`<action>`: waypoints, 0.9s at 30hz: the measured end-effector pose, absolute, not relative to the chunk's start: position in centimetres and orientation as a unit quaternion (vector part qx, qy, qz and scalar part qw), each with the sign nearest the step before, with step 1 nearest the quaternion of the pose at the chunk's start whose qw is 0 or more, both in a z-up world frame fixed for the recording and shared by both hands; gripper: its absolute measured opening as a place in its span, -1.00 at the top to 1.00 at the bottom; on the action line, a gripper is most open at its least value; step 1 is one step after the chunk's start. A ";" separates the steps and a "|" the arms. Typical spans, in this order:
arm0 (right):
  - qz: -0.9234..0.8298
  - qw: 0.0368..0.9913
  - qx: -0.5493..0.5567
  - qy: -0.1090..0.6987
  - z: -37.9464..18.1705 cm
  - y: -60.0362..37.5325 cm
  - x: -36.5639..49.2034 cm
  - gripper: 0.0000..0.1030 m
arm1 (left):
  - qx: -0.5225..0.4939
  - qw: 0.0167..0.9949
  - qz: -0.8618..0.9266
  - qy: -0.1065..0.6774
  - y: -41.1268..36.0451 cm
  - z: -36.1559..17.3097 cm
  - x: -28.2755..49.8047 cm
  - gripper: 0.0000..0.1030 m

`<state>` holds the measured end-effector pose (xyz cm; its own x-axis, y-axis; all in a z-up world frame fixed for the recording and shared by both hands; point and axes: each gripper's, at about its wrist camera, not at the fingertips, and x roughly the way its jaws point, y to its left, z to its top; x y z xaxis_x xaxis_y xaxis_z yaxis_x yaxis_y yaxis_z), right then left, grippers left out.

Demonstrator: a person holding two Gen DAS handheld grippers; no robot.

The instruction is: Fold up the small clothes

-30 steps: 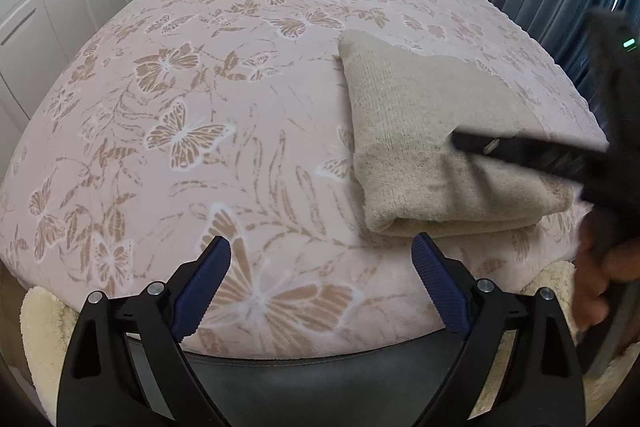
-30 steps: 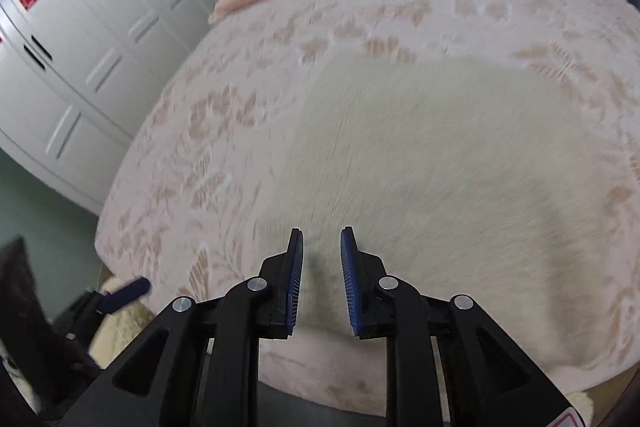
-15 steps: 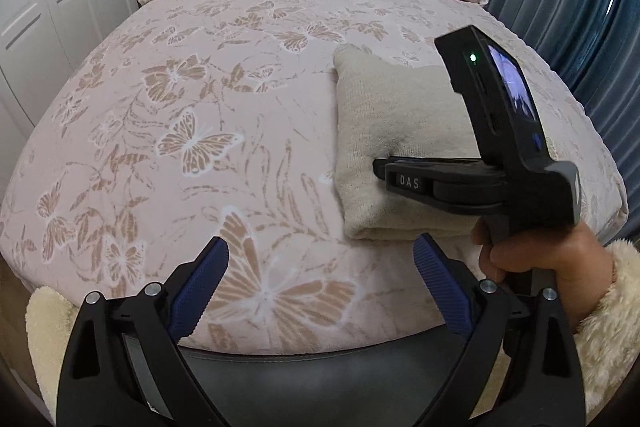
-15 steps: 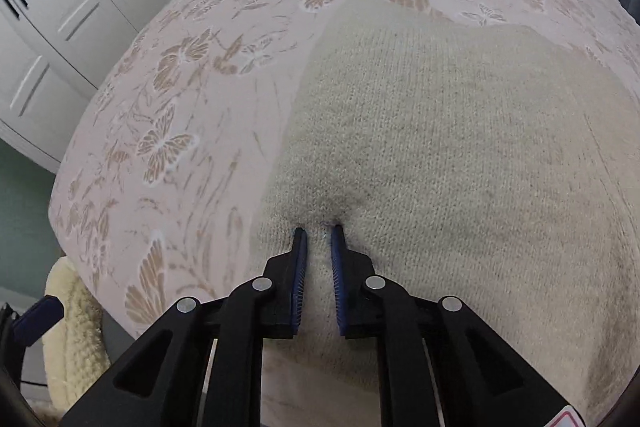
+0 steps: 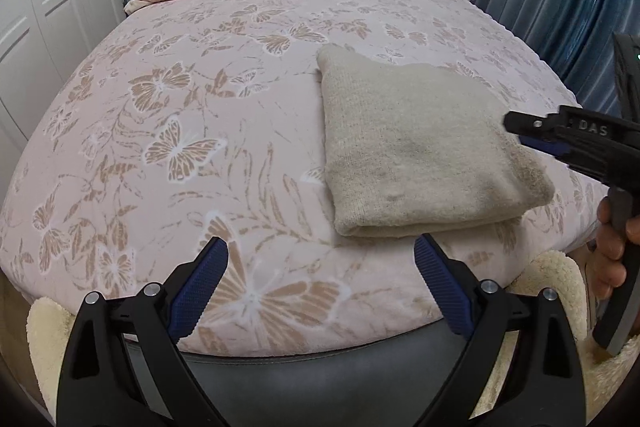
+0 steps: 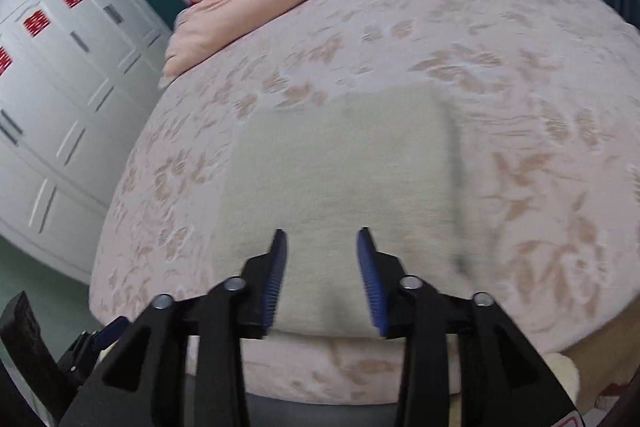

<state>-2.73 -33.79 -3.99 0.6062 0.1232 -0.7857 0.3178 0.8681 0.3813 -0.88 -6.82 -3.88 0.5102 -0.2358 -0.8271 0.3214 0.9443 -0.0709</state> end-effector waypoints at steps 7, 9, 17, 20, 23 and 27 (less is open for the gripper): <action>-0.058 0.826 0.288 0.480 -9.1 -36.4 -2.3 0.44 | 0.066 0.857 -0.183 0.477 -9.7 -4.3 -1.4 -0.79; -0.045 0.849 0.290 0.439 -6.6 -36.3 -2.7 0.76 | 0.085 0.861 -0.188 0.465 -10.3 -3.8 -1.9 -0.79; -0.068 0.822 0.243 0.510 -11.9 -37.9 -2.0 0.75 | 0.098 0.857 -0.192 0.468 -11.6 -4.0 -1.5 -0.79; -0.065 0.836 0.280 0.467 -8.7 -38.3 -3.6 0.68 | 0.104 0.854 -0.194 0.471 -12.6 -4.0 -0.8 -0.79; -0.083 0.866 0.266 0.416 -4.4 -38.2 -4.5 0.54 | 0.088 0.856 -0.194 0.471 -13.2 -3.1 0.7 -0.79; -0.066 0.888 0.231 0.393 -1.5 -37.3 -3.2 0.83 | 0.051 0.861 -0.202 0.464 -15.0 -1.4 4.0 -0.79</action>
